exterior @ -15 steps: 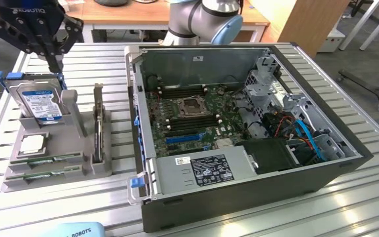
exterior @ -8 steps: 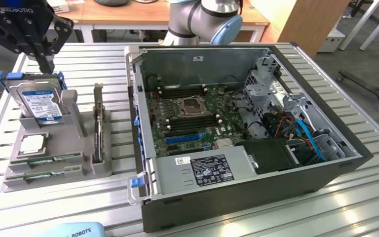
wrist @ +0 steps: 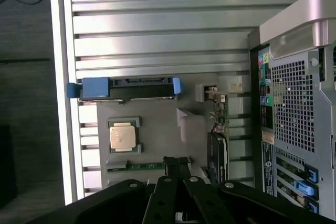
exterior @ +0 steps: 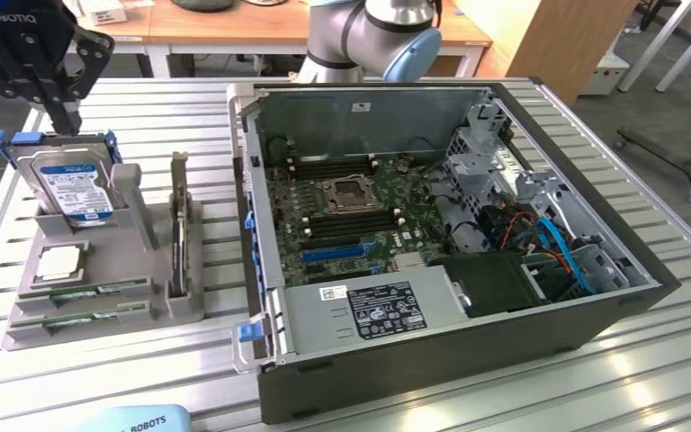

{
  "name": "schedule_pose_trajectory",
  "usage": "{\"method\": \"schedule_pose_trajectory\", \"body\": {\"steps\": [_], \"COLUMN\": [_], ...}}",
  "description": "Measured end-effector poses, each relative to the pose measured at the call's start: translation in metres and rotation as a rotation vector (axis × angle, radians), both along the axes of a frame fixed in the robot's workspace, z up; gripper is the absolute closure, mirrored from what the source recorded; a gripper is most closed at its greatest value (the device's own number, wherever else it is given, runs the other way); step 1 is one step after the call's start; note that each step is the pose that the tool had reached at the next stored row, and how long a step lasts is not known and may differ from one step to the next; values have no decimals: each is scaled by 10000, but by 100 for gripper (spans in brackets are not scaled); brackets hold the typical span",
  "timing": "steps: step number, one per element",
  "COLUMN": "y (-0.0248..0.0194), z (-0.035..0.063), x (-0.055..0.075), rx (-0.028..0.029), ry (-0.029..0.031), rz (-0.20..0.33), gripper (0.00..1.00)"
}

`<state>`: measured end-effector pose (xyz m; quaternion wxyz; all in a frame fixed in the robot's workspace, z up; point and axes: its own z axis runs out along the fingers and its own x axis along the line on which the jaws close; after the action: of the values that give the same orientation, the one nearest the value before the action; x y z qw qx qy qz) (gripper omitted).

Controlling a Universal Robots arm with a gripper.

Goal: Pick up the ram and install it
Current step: 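Reach for the ram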

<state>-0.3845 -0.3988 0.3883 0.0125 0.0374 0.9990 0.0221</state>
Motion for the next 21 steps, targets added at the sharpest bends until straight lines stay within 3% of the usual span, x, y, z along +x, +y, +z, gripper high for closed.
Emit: {"method": "schedule_pose_trajectory", "body": {"steps": [13, 21], "y": [0, -1], "z": [-3, -3], "x": [-239, -249], "rx": [1, 1], "ry": [0, 0], "rz": [1, 0], "gripper": [90, 90]}}
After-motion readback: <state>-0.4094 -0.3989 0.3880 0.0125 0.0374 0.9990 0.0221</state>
